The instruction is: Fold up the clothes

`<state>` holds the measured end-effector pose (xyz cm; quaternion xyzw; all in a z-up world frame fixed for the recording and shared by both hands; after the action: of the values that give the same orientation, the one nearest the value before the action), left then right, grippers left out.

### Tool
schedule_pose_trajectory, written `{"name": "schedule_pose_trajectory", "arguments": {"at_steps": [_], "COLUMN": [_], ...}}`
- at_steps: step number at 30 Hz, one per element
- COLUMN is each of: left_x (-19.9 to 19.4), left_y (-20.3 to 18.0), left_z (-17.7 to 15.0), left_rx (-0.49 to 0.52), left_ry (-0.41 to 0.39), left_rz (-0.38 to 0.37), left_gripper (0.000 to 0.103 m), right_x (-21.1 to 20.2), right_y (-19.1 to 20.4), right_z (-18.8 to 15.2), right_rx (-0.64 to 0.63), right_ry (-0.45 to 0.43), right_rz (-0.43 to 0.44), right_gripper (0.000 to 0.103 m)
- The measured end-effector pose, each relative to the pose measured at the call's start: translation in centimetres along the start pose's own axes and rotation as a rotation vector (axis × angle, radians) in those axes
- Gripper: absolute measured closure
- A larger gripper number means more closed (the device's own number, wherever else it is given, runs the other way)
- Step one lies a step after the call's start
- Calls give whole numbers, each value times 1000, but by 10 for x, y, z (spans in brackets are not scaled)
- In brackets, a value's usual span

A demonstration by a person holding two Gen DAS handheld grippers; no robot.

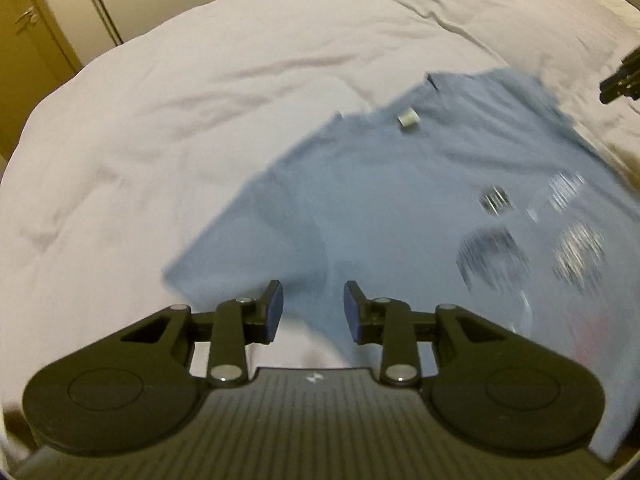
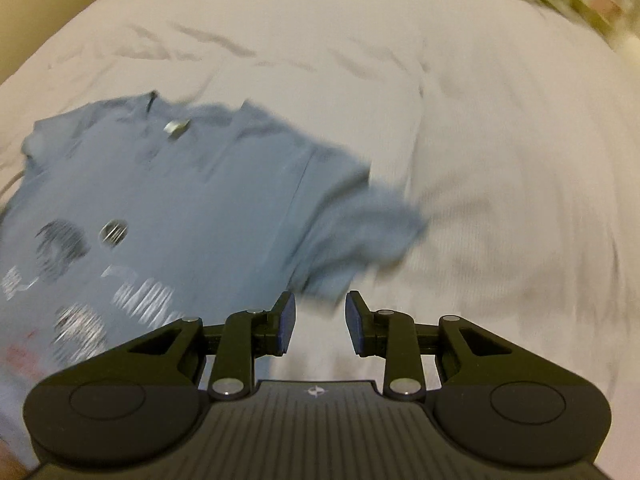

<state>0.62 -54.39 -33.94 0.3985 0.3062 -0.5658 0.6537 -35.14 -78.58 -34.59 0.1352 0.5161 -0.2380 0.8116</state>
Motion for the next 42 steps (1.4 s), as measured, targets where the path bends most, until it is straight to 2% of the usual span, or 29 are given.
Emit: {"name": "schedule_pose_trajectory", "arguments": {"at_steps": [5,7,10,11,14,18,21,23,24,25,26,27,34,37,42], "left_x": [54,72,100,109,134,170,184,187,186,183,180,176,158,168,184], "left_y": [18,22,26,26,25,24,28,28,26,28,30,32,51,59,69], "left_z": [61,74,91,96,106,109,104,99,97,97,99,100,116,120,107], "left_rx": [21,17,20,26,60,86,92,93,94,97,100,103,107,69,19], "left_ry": [-16,-19,-19,-20,-20,49,80,92,92,81,66,50,-47,-48,-17], "left_rz": [-5,-11,-35,-49,-114,-221,-257,-294,-311,-311,-304,-296,-242,-226,-206], "left_gripper": [64,59,56,56,56,56,65,81,97,103,103,103,103,103,102], "right_x": [49,70,101,109,127,140,157,166,169,173,175,173,153,160,180], "right_y": [-10,-5,8,14,29,41,48,51,52,54,54,54,52,56,52], "right_z": [71,87,104,107,112,126,135,135,135,134,134,135,167,175,172], "right_rx": [-146,-197,-276,-301,-354,-364,-388,-382,-375,-367,-355,-345,-373,-395,-344], "right_ry": [-40,-37,-20,-12,3,4,17,46,62,78,92,94,4,-9,-1], "right_rz": [50,73,99,103,112,139,147,152,155,158,162,162,113,93,72], "right_gripper": [71,72,71,71,61,60,60,62,65,80,88,103,103,103,103]}}
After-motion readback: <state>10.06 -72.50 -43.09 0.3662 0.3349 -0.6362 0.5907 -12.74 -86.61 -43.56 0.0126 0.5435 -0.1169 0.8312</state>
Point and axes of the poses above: each gripper's, at about its wrist camera, not at the fingertips, and x roughly the way its jaws point, y to its left, z to its top, the point moved 9 cm from there along x, roughly the way its jaws point, and after that the axes turned 1 degree about x, right-handed, at the moved point
